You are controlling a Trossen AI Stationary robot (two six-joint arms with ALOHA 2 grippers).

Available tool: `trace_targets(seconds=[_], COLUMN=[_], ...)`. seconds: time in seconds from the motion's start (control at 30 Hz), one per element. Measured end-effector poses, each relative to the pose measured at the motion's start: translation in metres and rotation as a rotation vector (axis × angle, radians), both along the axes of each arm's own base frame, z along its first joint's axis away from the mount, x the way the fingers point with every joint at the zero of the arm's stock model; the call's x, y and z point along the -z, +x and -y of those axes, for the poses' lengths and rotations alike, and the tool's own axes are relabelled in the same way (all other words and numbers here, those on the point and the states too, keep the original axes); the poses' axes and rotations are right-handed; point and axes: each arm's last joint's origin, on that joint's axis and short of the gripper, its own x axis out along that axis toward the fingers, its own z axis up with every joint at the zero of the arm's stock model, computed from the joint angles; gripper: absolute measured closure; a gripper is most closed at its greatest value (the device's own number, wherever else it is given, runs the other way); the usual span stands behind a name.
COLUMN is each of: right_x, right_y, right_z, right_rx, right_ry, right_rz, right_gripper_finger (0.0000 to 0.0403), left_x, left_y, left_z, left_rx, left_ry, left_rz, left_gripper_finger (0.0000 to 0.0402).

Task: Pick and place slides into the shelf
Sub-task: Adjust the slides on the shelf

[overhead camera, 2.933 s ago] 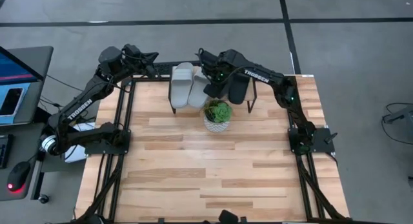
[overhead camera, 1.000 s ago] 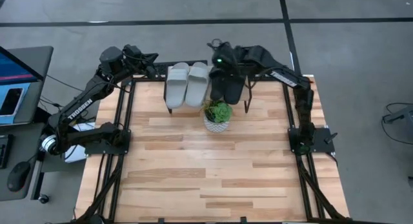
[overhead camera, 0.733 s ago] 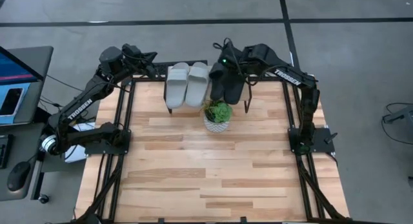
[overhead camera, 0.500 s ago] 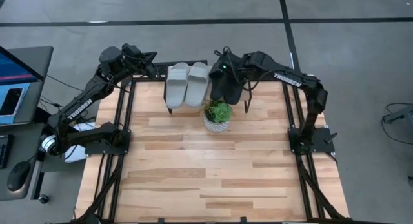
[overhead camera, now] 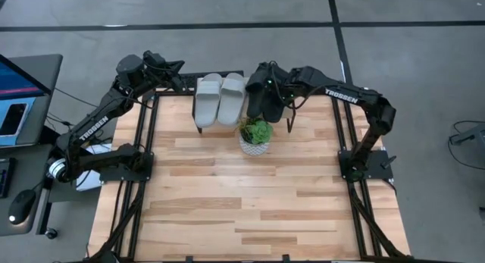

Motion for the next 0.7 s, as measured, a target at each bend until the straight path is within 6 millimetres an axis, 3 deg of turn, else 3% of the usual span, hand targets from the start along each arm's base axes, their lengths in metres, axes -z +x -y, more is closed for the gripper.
trace_targets(seconds=[0.7], right_x=[0.002], right_y=[-0.021], right_z=[0.021], right_rx=[0.093], right_ry=[-0.163], right_rz=[-0.203], right_gripper_finger=[0.0403], left_x=[0.0], left_y=[0.0], left_z=[0.0], left_rx=[-0.001], left_ry=[0.002], left_rz=[-0.004], left_gripper_finger=[0.0401])
